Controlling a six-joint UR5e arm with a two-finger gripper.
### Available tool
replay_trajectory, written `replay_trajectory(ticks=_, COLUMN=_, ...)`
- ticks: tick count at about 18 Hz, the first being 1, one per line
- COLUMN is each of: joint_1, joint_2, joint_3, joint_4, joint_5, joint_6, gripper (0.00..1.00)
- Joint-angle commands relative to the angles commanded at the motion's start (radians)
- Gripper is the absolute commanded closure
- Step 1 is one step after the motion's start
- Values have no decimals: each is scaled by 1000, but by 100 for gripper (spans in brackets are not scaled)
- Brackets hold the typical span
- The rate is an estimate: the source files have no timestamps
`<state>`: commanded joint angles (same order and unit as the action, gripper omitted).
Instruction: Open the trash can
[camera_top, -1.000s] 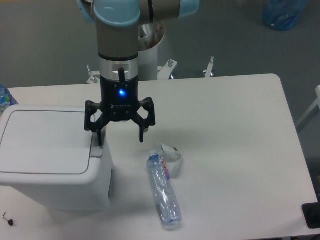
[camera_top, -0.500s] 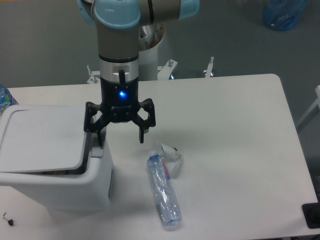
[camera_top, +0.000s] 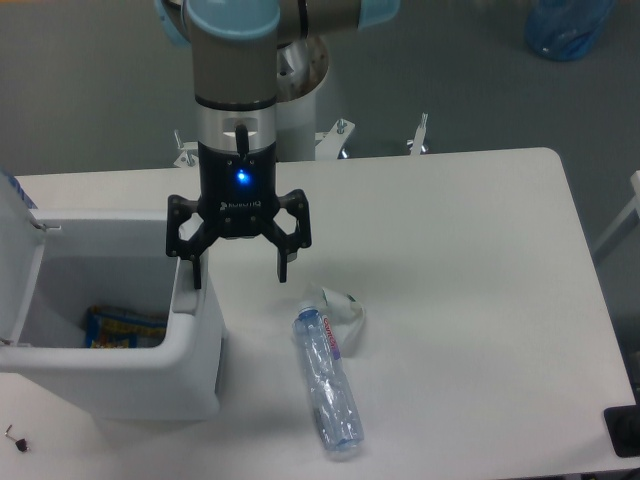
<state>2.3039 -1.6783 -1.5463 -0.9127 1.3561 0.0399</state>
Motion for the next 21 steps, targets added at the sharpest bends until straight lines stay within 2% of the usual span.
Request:
replay_trajectory(ticks=3, joint_1=51, joint_2=28, joint_3=0, joint_4=-2, joint_5=3, joint_6=2, gripper=0)
replay_trajectory(ticks=8, joint_1=147, joint_2=34, joint_3=9, joint_4=-3, joint_5=32, joint_6=29, gripper=0)
replay_trajectory(ticks=13, joint_1=207, joint_2=34, joint_3=6, joint_4=-37, joint_5=38, joint_6=329, gripper=0)
replay_trajectory(ticks=15, joint_1=221, joint_2=34, joint_3=5, joint_4=-101, joint_5=60, joint_6=434, gripper=0)
replay_trajectory(ticks=17, joint_1=242, joint_2=34, joint_3=-2, joint_4=-167, joint_5=159, joint_6=585, gripper=0)
replay_trajectory(ticks=19, joint_1=252, joint_2=34, joint_3=-8, joint_4=-172, joint_5=201, joint_6=676, gripper=0)
replay_trajectory(ticks=21, joint_1=284, joint_2=34, joint_3=-14, joint_4=-172, joint_5=199, joint_6=689, gripper=0)
